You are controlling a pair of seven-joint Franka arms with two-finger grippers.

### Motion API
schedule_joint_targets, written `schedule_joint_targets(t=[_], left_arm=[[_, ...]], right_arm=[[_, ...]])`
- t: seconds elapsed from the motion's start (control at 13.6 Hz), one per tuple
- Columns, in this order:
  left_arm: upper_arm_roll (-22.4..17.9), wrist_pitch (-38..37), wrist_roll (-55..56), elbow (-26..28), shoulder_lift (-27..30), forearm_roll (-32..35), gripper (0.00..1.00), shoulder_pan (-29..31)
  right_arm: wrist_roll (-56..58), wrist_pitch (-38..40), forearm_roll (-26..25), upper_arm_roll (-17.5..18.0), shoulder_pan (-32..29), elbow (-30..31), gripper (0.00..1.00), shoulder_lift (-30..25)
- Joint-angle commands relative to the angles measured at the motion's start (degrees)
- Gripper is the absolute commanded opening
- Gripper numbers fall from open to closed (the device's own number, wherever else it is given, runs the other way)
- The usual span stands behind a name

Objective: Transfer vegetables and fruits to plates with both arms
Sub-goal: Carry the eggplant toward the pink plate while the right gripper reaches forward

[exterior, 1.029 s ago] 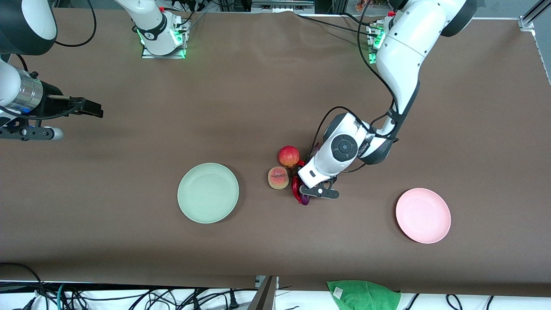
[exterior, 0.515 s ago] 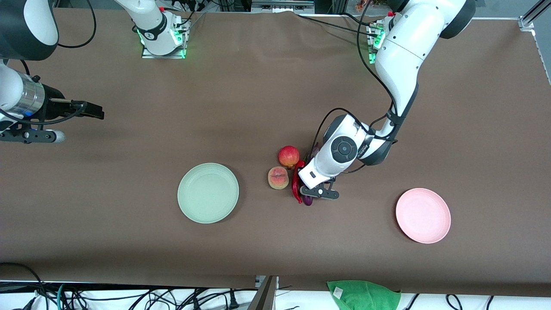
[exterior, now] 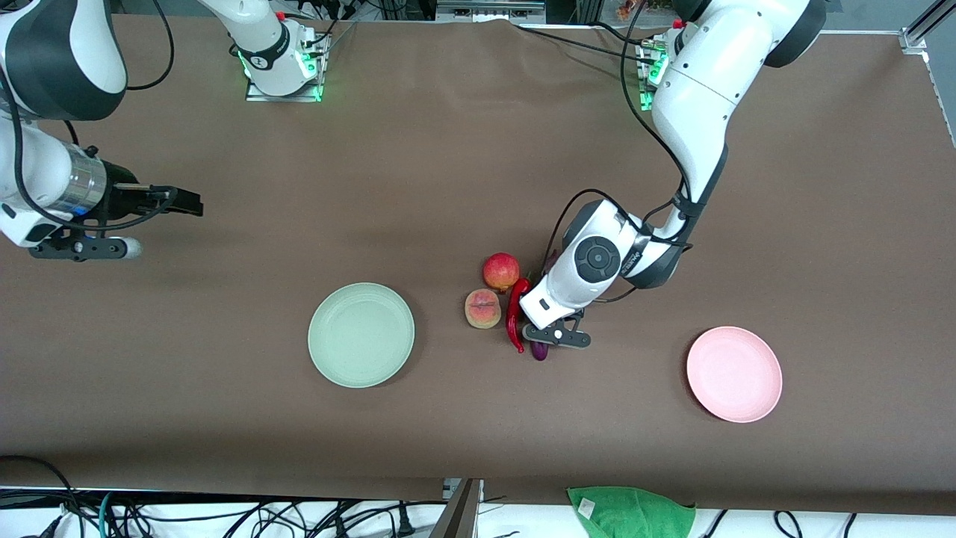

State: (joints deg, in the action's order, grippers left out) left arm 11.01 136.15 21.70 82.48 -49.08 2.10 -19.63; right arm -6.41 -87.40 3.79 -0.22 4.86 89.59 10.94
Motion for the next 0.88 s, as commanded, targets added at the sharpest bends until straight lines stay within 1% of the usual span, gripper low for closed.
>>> schedule_joint_targets(t=[0.0, 0.15, 0.22, 0.29, 0.44, 0.59, 0.66, 0.81], left_arm=[[-0.2, -3.67, -2.43, -0.21, 3.89, 0.54, 0.0, 2.92], [-0.38, -7.46, -6.21, -0.21, 7.05, 0.45, 0.0, 5.73], [-0.64, -9.56, -8.67, -0.21, 8.11, 0.45, 0.0, 7.31], [-1.86, -10.98, -11.48, -0.21, 9.25, 0.45, 0.0, 8.19], [-6.07, -13.79, -17.97, -0.21, 10.66, 0.45, 0.0, 8.9], [-10.29, -14.59, -26.58, -0.12, 10.84, 0.36, 0.0, 10.83], [-12.05, -14.42, -29.93, -0.12, 10.67, -0.51, 0.0, 12.06], [-15.31, -14.07, -34.6, -0.12, 9.71, -5.24, 0.0, 13.03]], right_arm=[[-3.08, 0.04, 1.66, 0.04, 1.2, -1.53, 1.0, 0.58], [-4.65, -4.24, 3.94, 0.04, 3.13, -1.35, 1.0, 0.66], [-6.05, -4.96, 4.29, 0.04, 3.49, -1.35, 1.0, 0.84], [-7.98, -5.58, 4.91, 0.04, 4.45, -1.35, 1.0, 1.1], [-15.51, -9.69, 8.06, 0.04, 7.96, -1.35, 1.0, 2.76], [-25.18, -16.97, 11.75, 0.04, 12.78, -1.87, 1.0, 7.32], [-30.62, -21.27, 13.51, 0.04, 16.03, -4.57, 1.0, 10.91], [-42.13, -25.6, 13.09, -0.13, 23.41, -11.07, 1.0, 20.13]])
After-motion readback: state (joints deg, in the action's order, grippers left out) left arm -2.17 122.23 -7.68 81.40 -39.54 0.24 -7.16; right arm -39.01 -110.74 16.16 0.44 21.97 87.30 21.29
